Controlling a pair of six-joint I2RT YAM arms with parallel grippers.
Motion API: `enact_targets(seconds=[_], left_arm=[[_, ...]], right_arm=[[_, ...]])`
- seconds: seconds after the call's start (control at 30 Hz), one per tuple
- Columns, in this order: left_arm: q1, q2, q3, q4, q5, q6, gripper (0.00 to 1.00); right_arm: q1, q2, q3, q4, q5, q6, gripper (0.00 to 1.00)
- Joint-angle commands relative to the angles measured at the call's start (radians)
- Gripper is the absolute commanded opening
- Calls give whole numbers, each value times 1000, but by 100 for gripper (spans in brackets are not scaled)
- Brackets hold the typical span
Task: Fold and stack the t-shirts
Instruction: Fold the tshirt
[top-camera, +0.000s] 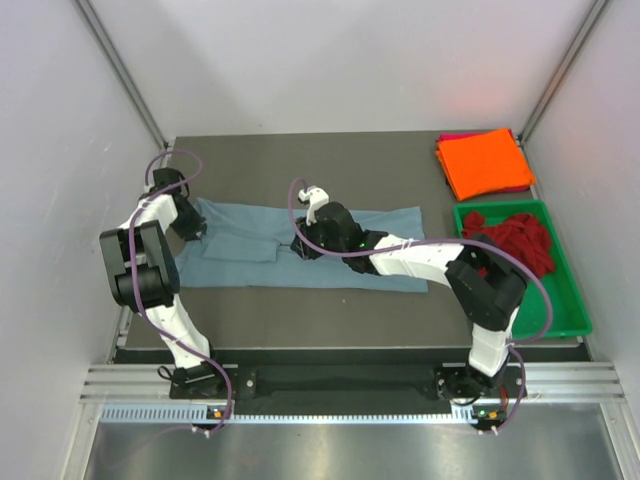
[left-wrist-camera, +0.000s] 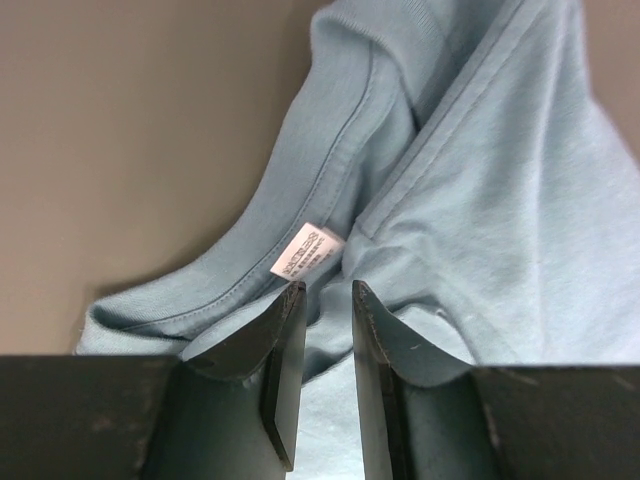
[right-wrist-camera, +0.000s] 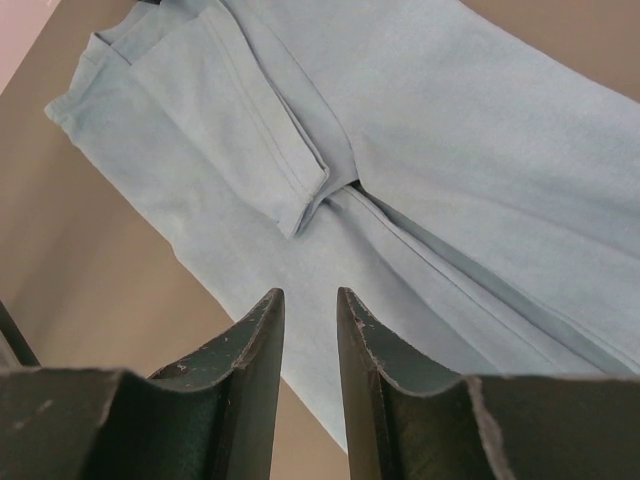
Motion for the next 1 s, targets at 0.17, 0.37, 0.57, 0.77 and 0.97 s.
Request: enact_targets(seconds=[0.17, 0.37, 0.57, 0.77, 0.97], left_arm=[[5, -4, -42, 30, -15, 1, 29], [5, -30, -45, 24, -27, -11, 5], [5, -69, -8, -35, -75, -13, 0], [3, -101, -14, -91, -107, -22, 0], [2, -90, -26, -131, -139, -30, 0]], right_arm=[[0, -94, -27, 64, -8, 18, 29], [-2, -107, -47, 65, 3, 14, 29], [-2, -101, -38, 70, -8, 18, 29], [0, -97, -33, 71, -11, 18, 29], [1, -97, -32, 71, -20, 18, 29]])
